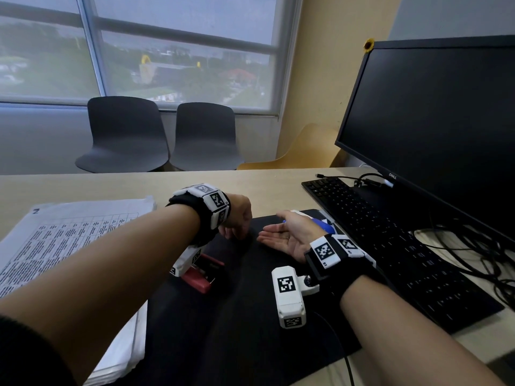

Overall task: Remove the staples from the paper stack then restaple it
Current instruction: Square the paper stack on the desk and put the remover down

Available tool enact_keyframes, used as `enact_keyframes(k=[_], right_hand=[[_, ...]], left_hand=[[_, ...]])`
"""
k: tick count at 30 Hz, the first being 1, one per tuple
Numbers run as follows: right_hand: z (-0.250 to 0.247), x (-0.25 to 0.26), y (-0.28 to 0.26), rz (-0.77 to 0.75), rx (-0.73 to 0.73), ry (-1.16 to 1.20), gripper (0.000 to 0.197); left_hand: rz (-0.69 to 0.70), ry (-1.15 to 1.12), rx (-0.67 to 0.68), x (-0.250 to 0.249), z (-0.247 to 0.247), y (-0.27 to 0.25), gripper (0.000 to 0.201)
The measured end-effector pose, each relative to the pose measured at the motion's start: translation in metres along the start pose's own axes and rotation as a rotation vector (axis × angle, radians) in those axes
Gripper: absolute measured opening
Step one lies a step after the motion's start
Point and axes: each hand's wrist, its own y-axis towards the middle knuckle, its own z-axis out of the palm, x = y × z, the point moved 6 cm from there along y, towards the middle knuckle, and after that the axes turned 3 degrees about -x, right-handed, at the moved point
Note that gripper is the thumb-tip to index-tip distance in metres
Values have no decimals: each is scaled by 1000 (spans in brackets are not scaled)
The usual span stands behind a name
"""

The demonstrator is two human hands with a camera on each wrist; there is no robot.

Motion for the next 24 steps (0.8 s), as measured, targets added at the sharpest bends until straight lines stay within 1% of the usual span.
enact_keyframes(k=[3, 7, 9, 13, 16, 18, 21, 24], right_hand=[[-1, 0, 1, 1, -2, -1, 47], [-2, -1, 1, 4, -2, 25, 48], [-1, -1, 3, 3, 8, 28, 50], [2, -2, 5, 1, 24, 38, 51], [6, -3, 5, -7, 56, 98, 46], [5, -4, 6, -20, 51, 124, 45], [4, -5, 3, -21, 57, 123, 43], [7, -2, -1, -42, 86, 134, 35]], left_hand=[[-29, -13, 26, 0, 2, -4, 19], [24, -157, -57, -13, -13, -10, 25], [65, -215, -87, -25, -20, -13, 22], [127, -142, -148, -46, -22, -16, 12], [183, -56, -199, -60, -18, -19, 3], [183, -42, -177, -62, -16, -20, 3], [164, -104, -101, -56, -16, -20, 13], [166, -147, -107, -56, -17, -23, 14]])
